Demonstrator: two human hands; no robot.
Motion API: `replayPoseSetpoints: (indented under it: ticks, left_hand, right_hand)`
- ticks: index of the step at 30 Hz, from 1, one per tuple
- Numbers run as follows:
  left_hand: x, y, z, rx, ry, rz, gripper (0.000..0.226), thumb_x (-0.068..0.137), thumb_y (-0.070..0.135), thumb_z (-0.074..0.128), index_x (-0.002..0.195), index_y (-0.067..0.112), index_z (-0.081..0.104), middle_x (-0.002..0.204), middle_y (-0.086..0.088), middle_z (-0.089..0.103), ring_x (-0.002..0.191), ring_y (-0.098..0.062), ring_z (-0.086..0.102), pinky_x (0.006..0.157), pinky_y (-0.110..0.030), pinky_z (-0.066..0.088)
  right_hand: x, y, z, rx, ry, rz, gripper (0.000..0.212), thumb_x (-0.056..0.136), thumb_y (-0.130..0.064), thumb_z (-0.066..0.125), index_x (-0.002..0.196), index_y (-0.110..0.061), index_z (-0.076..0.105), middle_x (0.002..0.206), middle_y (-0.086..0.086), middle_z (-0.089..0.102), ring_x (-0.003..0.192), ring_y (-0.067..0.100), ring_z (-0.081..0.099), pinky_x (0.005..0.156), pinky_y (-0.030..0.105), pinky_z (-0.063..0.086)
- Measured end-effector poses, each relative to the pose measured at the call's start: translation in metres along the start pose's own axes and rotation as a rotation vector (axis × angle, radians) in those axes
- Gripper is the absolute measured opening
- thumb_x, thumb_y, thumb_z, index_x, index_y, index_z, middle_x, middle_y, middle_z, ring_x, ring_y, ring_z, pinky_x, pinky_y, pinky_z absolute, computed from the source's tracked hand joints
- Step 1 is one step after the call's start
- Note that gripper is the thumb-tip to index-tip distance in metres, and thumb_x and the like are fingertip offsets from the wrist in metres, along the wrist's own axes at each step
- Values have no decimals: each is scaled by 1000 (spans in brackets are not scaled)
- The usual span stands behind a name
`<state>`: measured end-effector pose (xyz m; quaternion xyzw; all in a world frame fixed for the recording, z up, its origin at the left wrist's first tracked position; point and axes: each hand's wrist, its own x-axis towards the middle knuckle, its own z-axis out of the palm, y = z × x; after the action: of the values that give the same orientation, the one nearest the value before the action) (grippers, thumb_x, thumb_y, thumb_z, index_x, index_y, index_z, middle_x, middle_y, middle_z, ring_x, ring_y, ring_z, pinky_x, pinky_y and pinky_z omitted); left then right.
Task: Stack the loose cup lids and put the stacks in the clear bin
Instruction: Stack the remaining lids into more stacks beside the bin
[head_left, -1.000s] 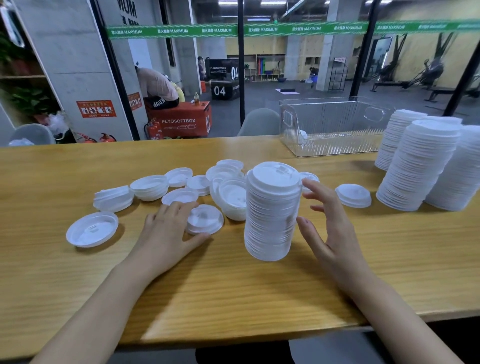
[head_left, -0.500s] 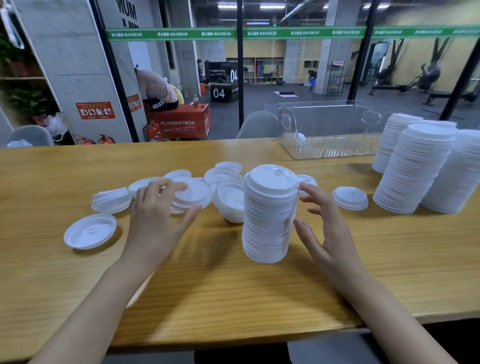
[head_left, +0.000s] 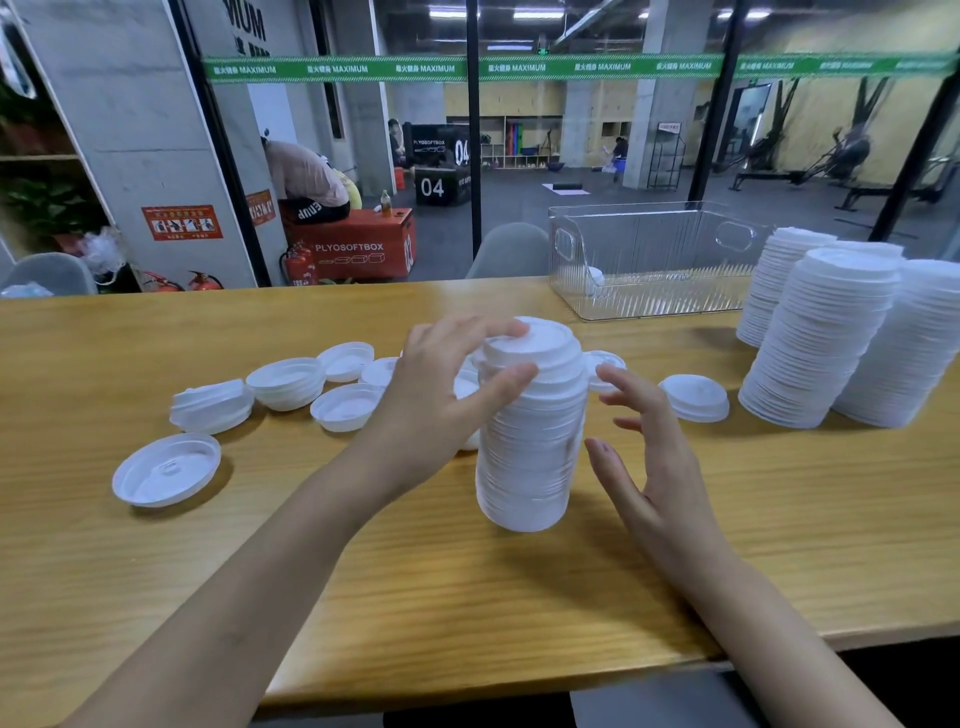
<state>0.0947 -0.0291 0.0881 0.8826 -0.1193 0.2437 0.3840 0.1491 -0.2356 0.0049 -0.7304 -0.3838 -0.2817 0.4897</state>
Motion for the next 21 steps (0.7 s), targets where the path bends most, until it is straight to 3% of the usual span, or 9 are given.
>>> replayPoseSetpoints:
  ticks: [5,10,15,21]
  left_hand:
    - [0,1,2,10,-41,31,46,78,66,48,118,47,58,126,27,52,124,-4,35,94,0,22]
    - [-3,0,3,36,-40,87,47,80,63,51,121,41,60,129,21,50,127,-2,33,102,-10,24]
    - [-4,-1,6,46,-17,75,49,80,64,49,122,41,60,127,25,49,125,-3,35,100,-9,24]
    - [-7,-4,9,7,-7,78,49,81,62,51,124,41,59,130,19,50,125,8,33,100,-3,21]
  right_hand:
    - [0,0,0,10,0,-1,50,95,-36,51,142,-27,36,142,-16,43,121,12,51,100,19,39]
    - [0,0,0,14,-7,-5,51,96,-36,50,143,-28,35,143,-20,42,122,15,51,100,22,40]
    - [0,0,0,7,-12,-5,51,95,-36,50,143,-27,35,141,-17,44,122,13,51,100,21,40]
    - [0,0,0,-3,-35,-8,51,97,-40,49,144,-26,35,143,-17,43,123,15,50,100,23,40]
